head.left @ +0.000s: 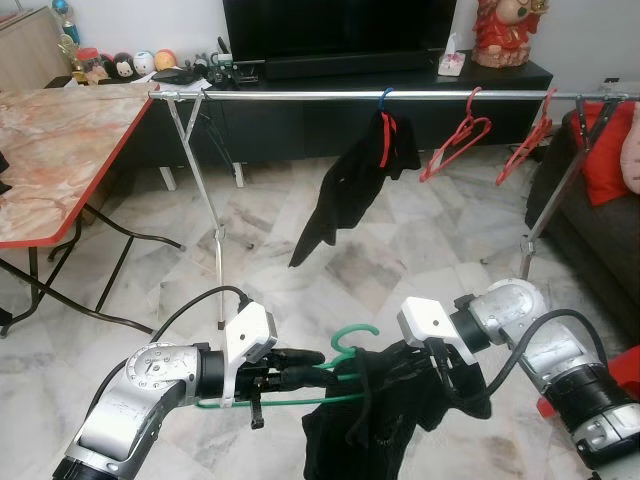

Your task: Hang hanger

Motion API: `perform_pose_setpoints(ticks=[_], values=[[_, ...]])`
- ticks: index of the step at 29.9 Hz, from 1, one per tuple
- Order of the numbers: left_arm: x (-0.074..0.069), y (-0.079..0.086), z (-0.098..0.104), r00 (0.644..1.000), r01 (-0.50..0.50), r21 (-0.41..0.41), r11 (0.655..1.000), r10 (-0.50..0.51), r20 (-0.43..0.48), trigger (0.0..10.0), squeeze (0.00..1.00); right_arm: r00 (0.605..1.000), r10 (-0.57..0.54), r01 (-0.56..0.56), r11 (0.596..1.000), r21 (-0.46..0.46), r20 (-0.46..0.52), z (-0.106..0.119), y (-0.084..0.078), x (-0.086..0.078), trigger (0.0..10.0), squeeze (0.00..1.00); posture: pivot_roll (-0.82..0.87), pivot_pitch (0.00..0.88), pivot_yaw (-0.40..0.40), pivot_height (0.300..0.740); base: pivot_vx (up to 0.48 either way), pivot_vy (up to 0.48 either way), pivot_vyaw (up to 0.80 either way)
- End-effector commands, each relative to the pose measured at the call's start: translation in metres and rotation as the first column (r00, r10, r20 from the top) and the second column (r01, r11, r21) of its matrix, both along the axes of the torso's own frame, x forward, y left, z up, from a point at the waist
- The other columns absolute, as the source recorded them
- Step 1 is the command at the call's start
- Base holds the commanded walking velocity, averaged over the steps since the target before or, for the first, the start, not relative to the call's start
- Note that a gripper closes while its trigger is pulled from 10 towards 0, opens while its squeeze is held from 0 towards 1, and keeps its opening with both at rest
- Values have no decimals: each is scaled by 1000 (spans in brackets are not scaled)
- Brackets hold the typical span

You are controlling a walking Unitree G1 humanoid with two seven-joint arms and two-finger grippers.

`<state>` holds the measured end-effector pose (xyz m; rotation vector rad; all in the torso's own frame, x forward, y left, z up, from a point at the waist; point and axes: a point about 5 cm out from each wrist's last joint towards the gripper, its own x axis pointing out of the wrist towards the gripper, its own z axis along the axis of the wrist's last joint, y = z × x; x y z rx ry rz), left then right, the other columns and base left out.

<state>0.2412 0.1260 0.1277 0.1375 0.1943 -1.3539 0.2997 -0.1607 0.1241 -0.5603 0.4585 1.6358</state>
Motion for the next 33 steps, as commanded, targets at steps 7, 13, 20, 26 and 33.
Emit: perform_pose_setpoints(ticks=[7,13,20,26,33], values=[[6,14,10,998,-42,15,999,41,47,10000,1000,995,-52,58,996,-61,89,-2,-4,9,0,0,-147,0,39,740,0,0,0],[9,20,12,995,-73,20,997,72,64,10000,1000,992,-81,89,993,-79,101,-4,-8,12,0,0,-147,0,39,740,0,0,0],[13,48,21,959,-260,1,966,258,117,10000,1000,955,-244,260,962,-83,168,-10,-24,22,0,0,-147,0,39,740,0,0,0],[15,64,24,877,-447,-73,892,453,163,10000,1000,857,-444,471,881,-50,262,-11,-29,38,0,0,-145,0,40,740,0,0,0],[15,75,-6,710,-681,-32,731,671,213,10000,90,724,-638,626,767,138,261,7,-11,60,0,0,-147,0,51,740,0,0,0]])
